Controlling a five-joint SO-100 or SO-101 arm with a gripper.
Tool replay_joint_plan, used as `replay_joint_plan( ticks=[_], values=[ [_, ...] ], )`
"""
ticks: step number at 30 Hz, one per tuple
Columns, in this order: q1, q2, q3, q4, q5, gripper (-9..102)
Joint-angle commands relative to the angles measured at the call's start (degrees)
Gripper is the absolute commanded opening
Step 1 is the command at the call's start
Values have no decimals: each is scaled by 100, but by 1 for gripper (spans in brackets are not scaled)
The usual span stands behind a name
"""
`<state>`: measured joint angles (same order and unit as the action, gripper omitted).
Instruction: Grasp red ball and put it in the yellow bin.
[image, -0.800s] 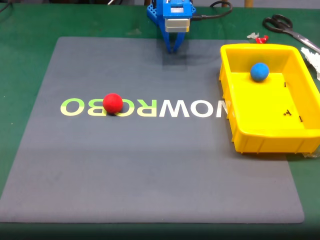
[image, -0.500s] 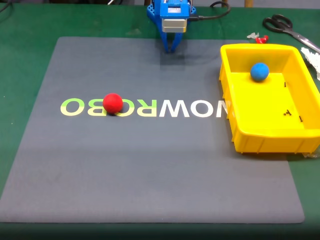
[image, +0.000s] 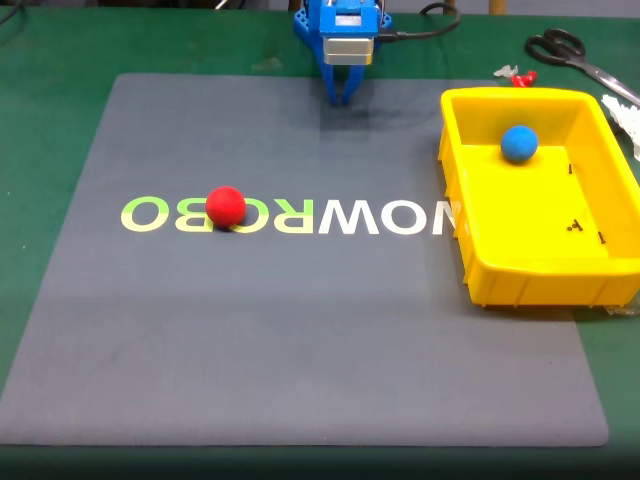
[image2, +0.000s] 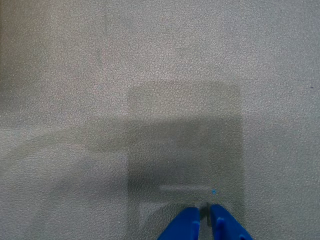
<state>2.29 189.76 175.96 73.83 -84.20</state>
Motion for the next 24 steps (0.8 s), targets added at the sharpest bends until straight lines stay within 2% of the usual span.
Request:
replay_joint_plan(
  ticks=[1, 6, 10, 12, 16, 24],
  values=[
    [62, 88, 176, 9, -18, 1],
    [53, 88, 176, 0, -35, 5],
    [79, 79, 149, -123, -62, 25],
    [255, 9, -53, -255, -141, 30],
    [773, -536, -976, -545, -396, 32],
    [1107, -2241, -3041, -668, -562, 32]
  ],
)
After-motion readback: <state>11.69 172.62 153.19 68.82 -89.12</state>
